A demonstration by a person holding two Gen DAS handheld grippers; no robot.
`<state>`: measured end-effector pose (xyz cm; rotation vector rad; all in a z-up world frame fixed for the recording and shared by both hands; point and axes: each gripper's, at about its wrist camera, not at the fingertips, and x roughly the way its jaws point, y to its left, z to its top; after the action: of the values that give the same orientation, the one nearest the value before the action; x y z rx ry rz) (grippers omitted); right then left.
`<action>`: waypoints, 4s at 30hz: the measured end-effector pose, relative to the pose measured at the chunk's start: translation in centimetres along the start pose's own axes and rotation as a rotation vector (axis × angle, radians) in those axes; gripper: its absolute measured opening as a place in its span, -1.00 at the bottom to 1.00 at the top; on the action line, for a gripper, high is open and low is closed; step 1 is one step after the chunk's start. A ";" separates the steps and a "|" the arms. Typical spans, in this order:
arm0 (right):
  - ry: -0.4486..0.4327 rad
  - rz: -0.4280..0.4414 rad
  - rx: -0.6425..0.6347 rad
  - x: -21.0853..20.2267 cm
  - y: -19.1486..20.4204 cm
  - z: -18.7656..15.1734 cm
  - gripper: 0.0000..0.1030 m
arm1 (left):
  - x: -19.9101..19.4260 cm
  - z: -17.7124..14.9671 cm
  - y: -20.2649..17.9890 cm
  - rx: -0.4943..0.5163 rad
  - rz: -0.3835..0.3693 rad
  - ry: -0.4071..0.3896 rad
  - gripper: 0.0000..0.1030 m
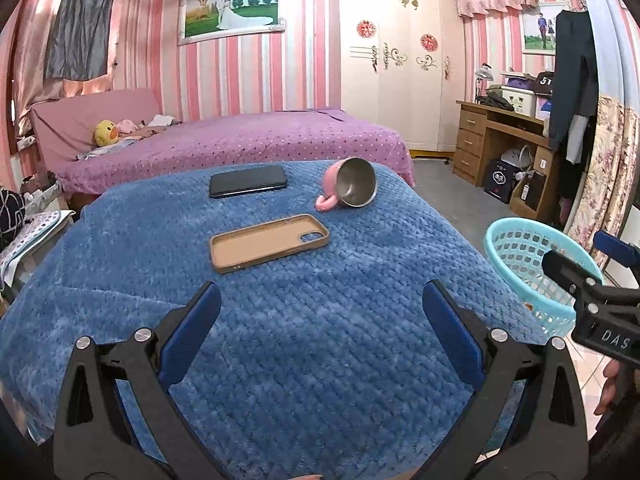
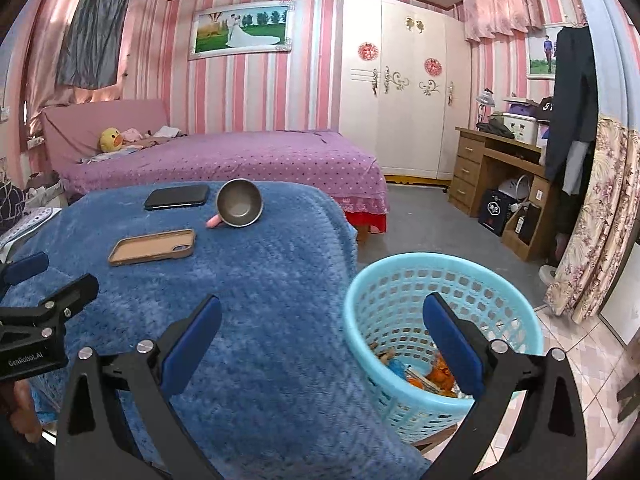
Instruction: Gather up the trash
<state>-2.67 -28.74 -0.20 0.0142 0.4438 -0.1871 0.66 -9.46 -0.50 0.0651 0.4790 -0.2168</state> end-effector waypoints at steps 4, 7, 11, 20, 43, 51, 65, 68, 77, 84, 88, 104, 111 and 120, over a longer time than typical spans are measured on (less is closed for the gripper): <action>-0.001 -0.009 -0.023 0.3 0.9 -0.2 0.91 | 0.2 0.1 0.8 -0.015 0.002 -0.007 0.89; -0.012 -0.020 -0.030 0.3 1.3 -0.2 0.91 | 0.5 0.2 1.3 -0.023 0.007 -0.004 0.89; -0.016 -0.033 -0.031 0.3 1.5 -0.1 0.91 | 0.6 0.3 1.9 -0.040 0.004 -0.007 0.89; -0.010 -0.045 -0.034 0.7 1.5 -0.1 0.91 | 0.5 0.3 2.1 -0.029 -0.003 -0.009 0.89; -0.010 -0.054 -0.058 0.8 2.5 -0.2 0.91 | 0.5 0.3 2.7 -0.032 0.005 -0.013 0.89; -0.013 -0.050 -0.061 0.7 2.7 -0.1 0.91 | 0.5 0.3 2.9 -0.036 0.005 -0.014 0.89; -0.015 -0.049 -0.058 0.7 2.9 -0.1 0.91 | 0.7 0.1 2.9 -0.038 0.010 -0.011 0.89; -0.015 -0.049 -0.060 0.7 2.9 -0.1 0.91 | 0.6 0.2 3.0 -0.039 0.009 -0.012 0.89; -0.017 -0.048 -0.062 0.7 2.9 0.0 0.91 | 0.8 0.1 3.0 -0.041 0.013 -0.013 0.89; -0.019 -0.045 -0.064 0.6 3.0 0.2 0.91 | 0.8 0.0 3.1 -0.041 0.014 -0.011 0.89; -0.018 -0.046 -0.063 0.6 3.0 0.2 0.91 | 0.8 0.0 3.1 -0.040 0.015 -0.012 0.89; -0.018 -0.044 -0.062 0.6 3.1 0.2 0.91 | 0.8 0.0 3.1 -0.042 0.015 -0.011 0.89; -0.019 -0.041 -0.058 0.8 3.2 0.2 0.91 | 1.1 -0.2 3.0 -0.043 0.022 -0.009 0.89; -0.020 -0.027 -0.044 1.0 3.3 0.4 0.91 | 1.2 -0.3 2.9 -0.038 0.028 -0.006 0.89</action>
<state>-1.04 -25.68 -0.40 -0.0367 0.4283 -0.2035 2.18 -6.80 -1.33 0.0339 0.4754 -0.1807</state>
